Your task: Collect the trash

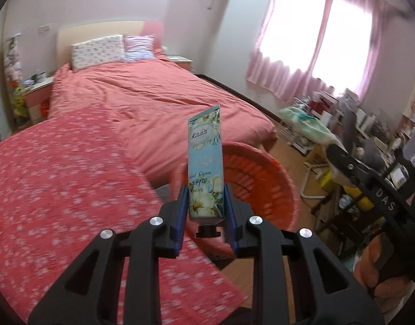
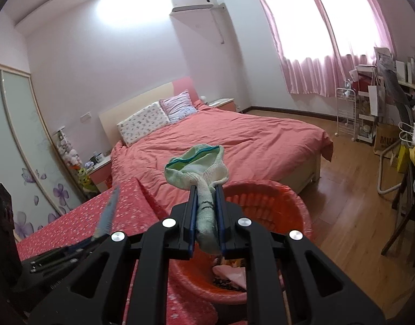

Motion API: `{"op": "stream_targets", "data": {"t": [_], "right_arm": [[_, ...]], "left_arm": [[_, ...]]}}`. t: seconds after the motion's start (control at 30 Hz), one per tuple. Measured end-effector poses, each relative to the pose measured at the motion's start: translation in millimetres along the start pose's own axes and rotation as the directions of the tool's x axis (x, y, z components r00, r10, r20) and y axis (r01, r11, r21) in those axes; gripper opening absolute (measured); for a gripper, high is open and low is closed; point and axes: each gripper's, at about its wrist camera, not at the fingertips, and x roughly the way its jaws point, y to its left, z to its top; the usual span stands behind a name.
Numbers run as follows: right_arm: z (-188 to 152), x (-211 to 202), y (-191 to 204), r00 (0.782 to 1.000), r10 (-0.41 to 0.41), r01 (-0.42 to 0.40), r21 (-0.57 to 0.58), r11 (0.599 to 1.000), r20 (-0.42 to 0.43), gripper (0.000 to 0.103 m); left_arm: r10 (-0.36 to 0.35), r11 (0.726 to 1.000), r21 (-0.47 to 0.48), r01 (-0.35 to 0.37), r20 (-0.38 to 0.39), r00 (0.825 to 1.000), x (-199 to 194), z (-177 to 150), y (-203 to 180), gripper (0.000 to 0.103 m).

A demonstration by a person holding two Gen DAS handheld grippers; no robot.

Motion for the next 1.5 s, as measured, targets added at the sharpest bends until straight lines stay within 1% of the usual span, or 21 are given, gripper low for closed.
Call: {"op": "stream_targets", "data": {"t": [0.17, 0.43, 0.5, 0.57, 0.6, 0.63, 0.67, 0.7, 0.83, 0.97, 1.03, 1.07, 1.13, 1.17, 1.2, 1.23, 1.27, 1.3, 1.33, 1.37, 1.5], "right_arm": [[-2.4, 7.3, -12.5, 1.000, -0.011, 0.011, 0.026, 1.000, -0.006, 0.013], [-2.5, 18.9, -25.9, 1.000, -0.017, 0.019, 0.056, 0.998, -0.025, 0.013], [-2.3, 24.7, -30.6, 0.999, -0.001, 0.004, 0.063, 0.998, -0.035, 0.014], [-4.2, 33.6, -35.2, 0.998, 0.013, -0.008, 0.075, 0.997, -0.065, 0.016], [-4.4, 37.6, -36.8, 0.997, 0.021, -0.015, 0.084, 0.996, -0.078, 0.022], [-6.9, 42.6, -39.1, 0.994, 0.029, -0.020, 0.094, 0.995, -0.102, 0.029], [-8.7, 44.8, -40.0, 0.993, 0.033, -0.022, 0.098, 0.995, -0.114, 0.032], [-11.3, 46.1, -41.0, 0.991, 0.035, -0.022, 0.102, 0.994, -0.126, 0.038], [-16.4, 38.5, -39.4, 0.990, 0.024, -0.011, 0.094, 0.996, -0.140, 0.043], [-13.5, 22.7, -34.0, 0.993, -0.001, 0.009, 0.072, 0.997, -0.114, 0.052], [-11.6, 13.6, -29.2, 0.996, -0.013, 0.018, 0.050, 0.999, -0.093, 0.061], [-11.4, 6.6, -25.6, 0.997, -0.020, 0.022, 0.034, 0.999, -0.079, 0.063], [-10.7, -5.7, -20.2, 0.998, -0.028, 0.028, 0.003, 1.000, -0.054, 0.070], [-10.6, -13.1, -16.5, 0.999, -0.036, 0.035, -0.018, 0.999, -0.035, 0.072], [-11.3, -23.7, -11.0, 0.999, -0.046, 0.045, -0.040, 0.998, -0.013, 0.081], [-11.9, -28.4, -8.8, 0.999, -0.050, 0.050, -0.053, 0.997, 0.003, 0.089], [-12.8, -39.0, -3.2, 0.997, -0.064, 0.066, -0.074, 0.995, 0.034, 0.092], [-14.0, -50.2, 3.4, 0.994, -0.082, 0.088, -0.099, 0.991, 0.067, 0.095], [-14.2, -53.2, 6.0, 0.992, -0.093, 0.102, -0.114, 0.988, 0.083, 0.101], [-15.9, -62.6, 12.3, 0.988, -0.109, 0.125, -0.140, 0.982, 0.113, 0.101], [-22.0, -88.9, 33.0, 0.964, -0.166, 0.212, -0.222, 0.952, 0.208, 0.101]], "left_arm": [[-0.044, 0.999, 0.009, 0.044, -0.031, 0.999, 29.9, 0.7, -18.6, 0.026], [-0.058, 0.998, 0.001, 0.058, -0.080, 0.995, 70.9, 2.1, -26.0, 0.026], [-0.058, 0.998, -0.004, 0.058, -0.101, 0.993, 80.3, 0.1, -25.0, 0.027], [-0.046, 0.999, -0.014, 0.045, -0.118, 0.992, 89.1, -2.7, -21.8, 0.033], [-0.043, 0.999, -0.018, 0.041, -0.124, 0.991, 90.4, -4.3, -18.2, 0.040], [-0.035, 0.999, -0.023, 0.032, -0.128, 0.991, 92.6, -5.6, -16.1, 0.045], [-0.024, 0.999, -0.026, 0.021, -0.129, 0.991, 93.6, -6.9, -13.2, 0.045], [-0.011, 1.000, -0.025, 0.008, -0.129, 0.992, 93.4, -7.8, -9.3, 0.046], [0.042, 0.999, -0.026, -0.046, -0.118, 0.992, 87.2, -9.8, 5.9, 0.049], [0.095, 0.995, -0.034, -0.098, -0.090, 0.991, 67.4, -12.6, 23.7, 0.055], [0.118, 0.992, -0.042, -0.121, -0.065, 0.991, 50.3, -14.8, 30.8, 0.058], [0.127, 0.991, -0.043, -0.130, -0.054, 0.990, 42.4, -15.4, 33.3, 0.059], [0.151, 0.987, -0.048, -0.152, -0.027, 0.988, 23.5, -18.0, 37.0, 0.067], [0.166, 0.985, -0.048, -0.166, -0.007, 0.986, 10.8, -20.0, 39.7, 0.068], [0.179, 0.983, -0.048, -0.178, 0.010, 0.984, 0.5, -21.8, 41.7, 0.071], [0.201, 0.979, -0.045, -0.200, 0.037, 0.979, -14.7, -25.4, 43.4, 0.077], [0.218, 0.975, -0.044, -0.216, 0.056, 0.974, -25.2, -27.2, 42.4, 0.080], [0.236, 0.971, -0.044, -0.233, 0.075, 0.969, -35.9, -29.5, 43.1, 0.086], [0.256, 0.967, -0.047, -0.252, 0.095, 0.962, -47.6, -33.4, 43.4, 0.092], [0.285, 0.958, -0.053, -0.280, 0.118, 0.951, -62.5, -39.2, 44.6, 0.093], [0.344, 0.939, -0.066, -0.338, 0.163, 0.925, -98.7, -55.8, 44.0, 0.099]]}}
